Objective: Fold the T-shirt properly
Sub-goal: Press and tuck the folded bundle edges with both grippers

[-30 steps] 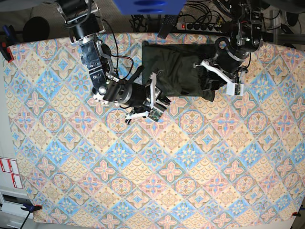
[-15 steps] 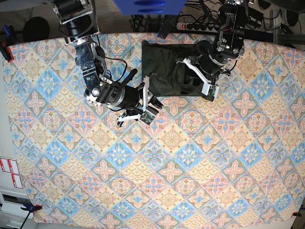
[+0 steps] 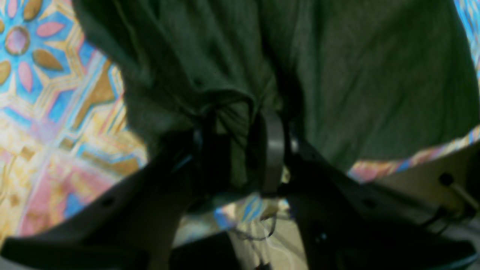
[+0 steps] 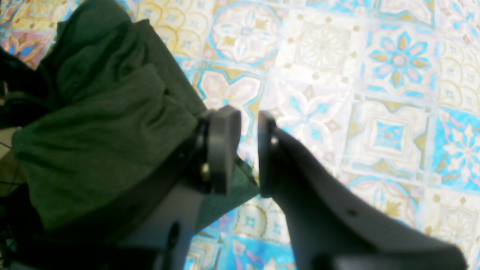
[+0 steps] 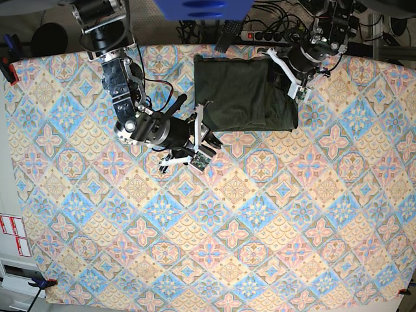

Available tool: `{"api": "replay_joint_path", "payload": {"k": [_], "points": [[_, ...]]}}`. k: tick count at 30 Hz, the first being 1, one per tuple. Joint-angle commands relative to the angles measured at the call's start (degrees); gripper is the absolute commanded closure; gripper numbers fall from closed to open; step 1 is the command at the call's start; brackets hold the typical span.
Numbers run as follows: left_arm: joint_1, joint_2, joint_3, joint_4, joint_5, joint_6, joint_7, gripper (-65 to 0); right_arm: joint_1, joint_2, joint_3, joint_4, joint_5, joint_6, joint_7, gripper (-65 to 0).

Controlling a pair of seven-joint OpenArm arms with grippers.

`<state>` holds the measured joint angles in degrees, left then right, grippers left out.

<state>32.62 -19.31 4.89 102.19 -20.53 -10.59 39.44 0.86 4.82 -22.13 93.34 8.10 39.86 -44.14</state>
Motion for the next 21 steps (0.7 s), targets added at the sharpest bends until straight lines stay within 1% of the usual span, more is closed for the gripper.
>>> {"api": "replay_joint_path", "payload": {"k": [1,10,12,13,18,21], "points": [[0.48,-0.78,-0.27,0.62,-0.08,0.0,-0.45,-16.8,0.94,-0.12,0.02,1.03,1.0,0.14,1.46,-11.3],[4.61,-1.13,-0.36,1.59,-0.17,0.08,-0.54,-16.8,0.94,-0.12,-0.07,1.03,1.0,0.14,1.46,-11.3],[5.4,-0.87,-2.2,3.35,-0.61,0.08,-0.54,-16.7,0.94,-0.12,-0.07,0.95,1.0,0.14,1.46,-11.3],[6.1,-0.34,-3.7,4.58,-0.61,0.08,-0.54,-16.7,0.94,-0.12,-0.16,0.95,1.0,0.14,1.46,-11.3],[7.25,4.5,-12.14,9.06,-0.52,0.08,-0.54,-16.7,0.94,-0.12,-0.16,0.95,1.0,0.14,1.46,-11.3],[5.14,6.17,-15.13,8.8,-0.52,0.08,-0.54,-16.7,0.94,-0.12,-0.16,0.95,1.0,0.14,1.46,-11.3]]}}
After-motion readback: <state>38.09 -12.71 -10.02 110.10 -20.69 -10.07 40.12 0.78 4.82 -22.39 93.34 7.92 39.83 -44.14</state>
